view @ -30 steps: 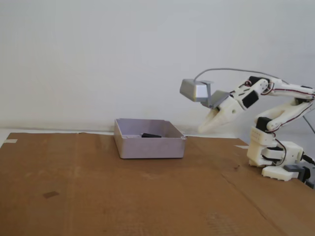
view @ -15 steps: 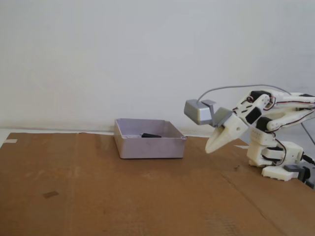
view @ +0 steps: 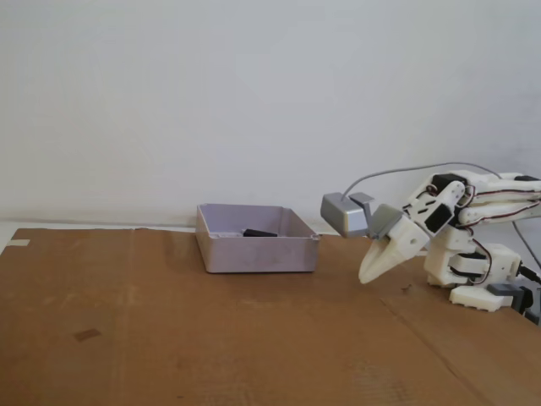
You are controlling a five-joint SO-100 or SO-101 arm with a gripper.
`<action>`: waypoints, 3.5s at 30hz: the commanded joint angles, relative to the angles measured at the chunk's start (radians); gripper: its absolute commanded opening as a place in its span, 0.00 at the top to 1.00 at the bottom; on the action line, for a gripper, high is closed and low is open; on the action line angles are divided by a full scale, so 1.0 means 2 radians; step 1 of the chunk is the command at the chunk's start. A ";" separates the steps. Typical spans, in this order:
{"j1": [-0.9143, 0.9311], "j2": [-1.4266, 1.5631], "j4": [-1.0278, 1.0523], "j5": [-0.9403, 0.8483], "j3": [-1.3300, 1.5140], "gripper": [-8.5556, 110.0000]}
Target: Grasp a block and put it in the box.
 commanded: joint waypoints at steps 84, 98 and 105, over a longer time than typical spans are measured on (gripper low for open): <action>-0.007 0.221 0.366 -0.003 0.043 0.93; -0.007 0.221 0.366 -0.003 0.043 0.93; -0.006 0.221 0.366 -0.003 0.043 0.93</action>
